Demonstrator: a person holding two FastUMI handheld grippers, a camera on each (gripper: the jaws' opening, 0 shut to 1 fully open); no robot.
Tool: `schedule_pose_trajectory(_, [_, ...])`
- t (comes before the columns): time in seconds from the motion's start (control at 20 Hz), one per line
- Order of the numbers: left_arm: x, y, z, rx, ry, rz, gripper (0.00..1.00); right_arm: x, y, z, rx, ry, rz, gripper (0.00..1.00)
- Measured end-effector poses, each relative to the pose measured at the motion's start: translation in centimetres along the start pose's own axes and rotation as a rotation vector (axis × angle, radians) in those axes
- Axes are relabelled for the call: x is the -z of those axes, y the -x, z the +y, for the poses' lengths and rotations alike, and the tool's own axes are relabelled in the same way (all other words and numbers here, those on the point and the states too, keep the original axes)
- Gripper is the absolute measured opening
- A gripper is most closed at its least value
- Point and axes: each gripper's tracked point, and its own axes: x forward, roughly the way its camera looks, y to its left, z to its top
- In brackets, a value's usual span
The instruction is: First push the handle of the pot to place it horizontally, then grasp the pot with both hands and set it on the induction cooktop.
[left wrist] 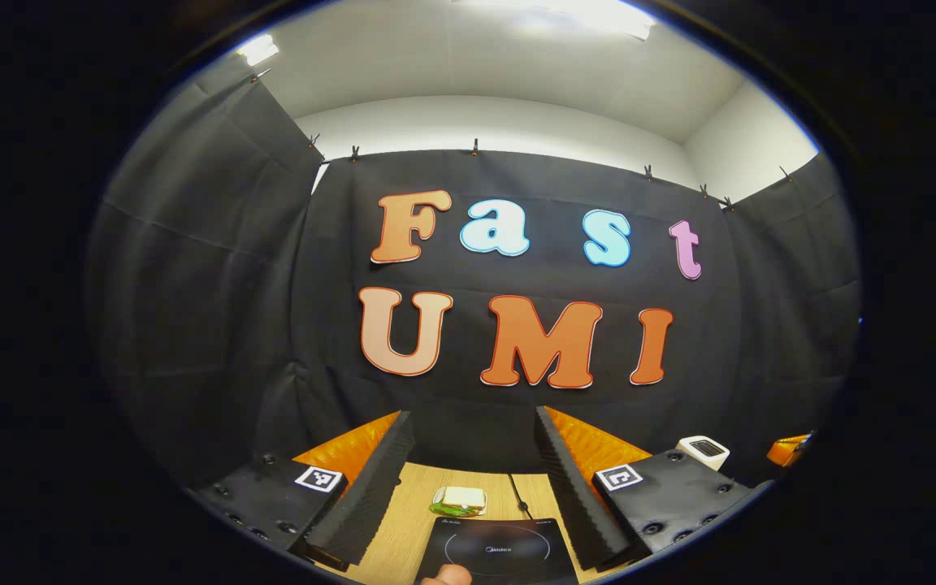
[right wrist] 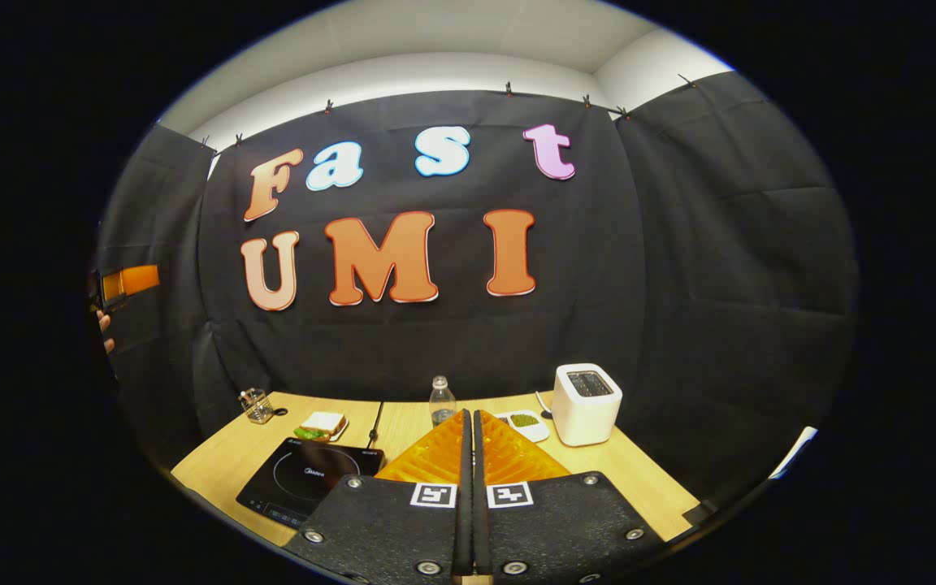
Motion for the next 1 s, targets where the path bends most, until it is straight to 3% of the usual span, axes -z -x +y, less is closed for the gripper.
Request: schedule_pose_trajectory(1.0, [1.1, 0.2, 0.7, -0.021, -0.025, 0.008, 0.98, 22.8, 2.7, 5.1, -0.102, -0.029, 0.434, 0.0])
